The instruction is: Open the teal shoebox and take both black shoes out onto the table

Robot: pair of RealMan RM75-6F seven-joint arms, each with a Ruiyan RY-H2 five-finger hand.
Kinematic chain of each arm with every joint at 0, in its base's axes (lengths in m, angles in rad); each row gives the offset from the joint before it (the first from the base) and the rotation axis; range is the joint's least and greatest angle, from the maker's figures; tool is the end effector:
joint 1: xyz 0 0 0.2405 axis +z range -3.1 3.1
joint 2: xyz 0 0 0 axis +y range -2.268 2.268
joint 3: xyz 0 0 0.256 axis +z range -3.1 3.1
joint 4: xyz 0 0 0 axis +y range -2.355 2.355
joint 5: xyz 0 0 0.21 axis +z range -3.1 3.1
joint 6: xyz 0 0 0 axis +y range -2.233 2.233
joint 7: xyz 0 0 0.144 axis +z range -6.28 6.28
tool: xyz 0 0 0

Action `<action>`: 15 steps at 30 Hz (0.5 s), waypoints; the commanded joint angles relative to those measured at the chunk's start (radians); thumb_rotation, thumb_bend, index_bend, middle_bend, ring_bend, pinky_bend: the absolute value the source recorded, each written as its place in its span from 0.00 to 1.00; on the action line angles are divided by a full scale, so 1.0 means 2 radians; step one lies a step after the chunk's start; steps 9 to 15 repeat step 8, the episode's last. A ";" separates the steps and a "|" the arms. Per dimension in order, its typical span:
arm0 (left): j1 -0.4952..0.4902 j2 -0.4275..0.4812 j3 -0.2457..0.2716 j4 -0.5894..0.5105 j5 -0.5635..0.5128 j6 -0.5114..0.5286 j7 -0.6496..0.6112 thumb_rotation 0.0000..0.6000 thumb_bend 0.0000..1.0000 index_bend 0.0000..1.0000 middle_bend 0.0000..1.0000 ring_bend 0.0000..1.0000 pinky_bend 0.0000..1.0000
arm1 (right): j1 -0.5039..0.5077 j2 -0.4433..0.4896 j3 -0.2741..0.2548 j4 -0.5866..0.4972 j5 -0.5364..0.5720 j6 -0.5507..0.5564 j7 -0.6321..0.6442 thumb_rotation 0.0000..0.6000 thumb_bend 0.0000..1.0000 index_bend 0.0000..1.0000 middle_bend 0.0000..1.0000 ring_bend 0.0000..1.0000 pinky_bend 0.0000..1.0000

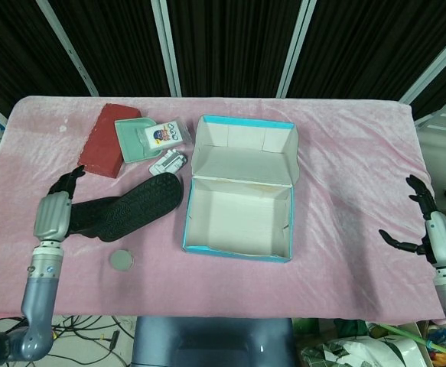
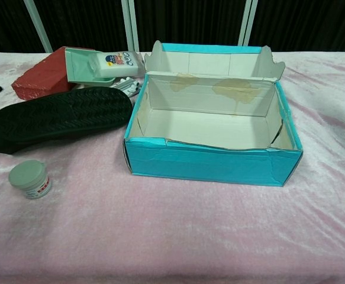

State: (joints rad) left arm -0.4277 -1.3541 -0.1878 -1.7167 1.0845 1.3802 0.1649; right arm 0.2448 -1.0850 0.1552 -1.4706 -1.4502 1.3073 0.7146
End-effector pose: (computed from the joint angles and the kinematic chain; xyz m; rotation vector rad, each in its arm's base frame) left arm -0.2275 0.2888 0.0905 -1.2539 -1.1099 -1.0877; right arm -0.3127 -0.2576 0.1845 1.2046 -1.3056 1.3644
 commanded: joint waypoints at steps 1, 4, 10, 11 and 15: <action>0.055 0.065 0.044 -0.047 0.054 0.050 -0.005 1.00 0.00 0.10 0.15 0.05 0.07 | -0.001 0.003 0.004 -0.002 0.012 0.003 -0.047 1.00 0.13 0.00 0.00 0.00 0.16; 0.096 0.101 0.075 -0.061 0.089 0.086 -0.025 1.00 0.00 0.11 0.15 0.04 0.07 | -0.003 0.005 0.006 -0.007 0.027 0.006 -0.113 1.00 0.13 0.00 0.00 0.00 0.16; 0.149 0.124 0.110 -0.062 0.134 0.141 -0.050 1.00 0.00 0.12 0.15 0.04 0.07 | -0.008 0.003 0.005 -0.014 0.043 0.017 -0.203 1.00 0.13 0.00 0.00 0.00 0.16; 0.149 0.124 0.110 -0.062 0.134 0.141 -0.050 1.00 0.00 0.12 0.15 0.04 0.07 | -0.008 0.003 0.005 -0.014 0.043 0.017 -0.203 1.00 0.13 0.00 0.00 0.00 0.16; 0.149 0.124 0.110 -0.062 0.134 0.141 -0.050 1.00 0.00 0.12 0.15 0.04 0.07 | -0.008 0.003 0.005 -0.014 0.043 0.017 -0.203 1.00 0.13 0.00 0.00 0.00 0.16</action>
